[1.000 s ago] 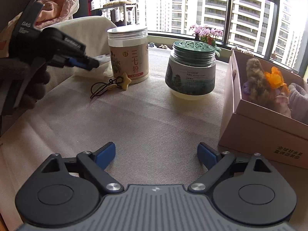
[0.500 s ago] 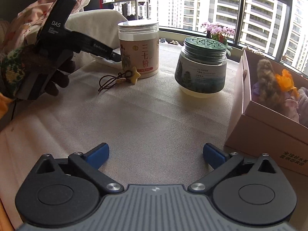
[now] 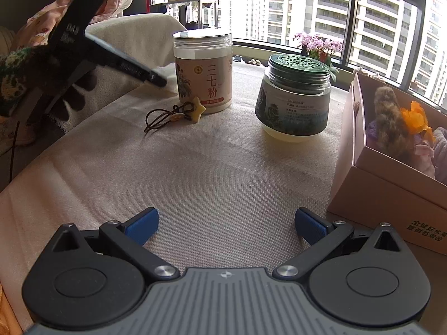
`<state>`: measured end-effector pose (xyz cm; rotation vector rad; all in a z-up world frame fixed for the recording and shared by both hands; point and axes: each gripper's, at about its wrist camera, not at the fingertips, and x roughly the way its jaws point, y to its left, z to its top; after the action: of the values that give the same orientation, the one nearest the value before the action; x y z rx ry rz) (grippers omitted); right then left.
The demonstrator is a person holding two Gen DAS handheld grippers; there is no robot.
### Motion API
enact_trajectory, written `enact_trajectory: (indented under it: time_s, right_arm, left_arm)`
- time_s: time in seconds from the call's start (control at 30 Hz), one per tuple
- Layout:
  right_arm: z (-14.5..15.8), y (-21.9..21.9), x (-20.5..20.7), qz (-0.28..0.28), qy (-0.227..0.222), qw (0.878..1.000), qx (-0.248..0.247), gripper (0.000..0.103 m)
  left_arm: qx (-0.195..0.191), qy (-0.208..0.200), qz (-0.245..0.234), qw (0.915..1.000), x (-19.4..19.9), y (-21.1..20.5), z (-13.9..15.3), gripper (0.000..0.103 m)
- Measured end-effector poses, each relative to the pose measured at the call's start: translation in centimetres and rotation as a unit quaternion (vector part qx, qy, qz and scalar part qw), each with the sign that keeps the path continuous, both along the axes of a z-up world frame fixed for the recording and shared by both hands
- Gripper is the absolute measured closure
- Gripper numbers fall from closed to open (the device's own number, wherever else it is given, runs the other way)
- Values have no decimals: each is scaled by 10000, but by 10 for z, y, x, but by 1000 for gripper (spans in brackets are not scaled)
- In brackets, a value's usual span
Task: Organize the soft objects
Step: 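Close the left gripper on the white paper towel and lift it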
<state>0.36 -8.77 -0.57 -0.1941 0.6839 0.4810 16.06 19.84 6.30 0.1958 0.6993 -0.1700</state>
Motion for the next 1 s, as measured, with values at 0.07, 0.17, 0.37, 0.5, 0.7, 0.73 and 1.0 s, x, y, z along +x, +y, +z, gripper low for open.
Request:
enact_trajectory:
  time_s: [0.07,0.17,0.37,0.5,0.7,0.73,1.0]
  right_arm:
    - [0,0,0,0,-1,10000,1,0]
    - [0,0,0,0,-1,10000,2,0]
    - [0,-1,-1,17,-2,10000,14,0]
    - [0,-1,-1,20,1,10000,22,0]
    - [-1,0,-1,28,1,10000,27,0]
    - [-1,0,-1,29,2,10000,28,0]
    - [-1,0,-1,25,1,10000,27,0]
  left_arm:
    - [-219,-175,187,9994,4,5,17,77]
    - [-581,106,378,9975,25,11,28,79]
    - [-324,759,255,9963,81,-6,2,84]
    - [-98,1139,227,9932,88,-7,-18,84]
    - [-750,1576,255,9843,70,12,-20,84]
    - [-692,1594,178,9846,65,11,-18,84]
    - [-760,1819,-531,9789,-9,-5,-6,84]
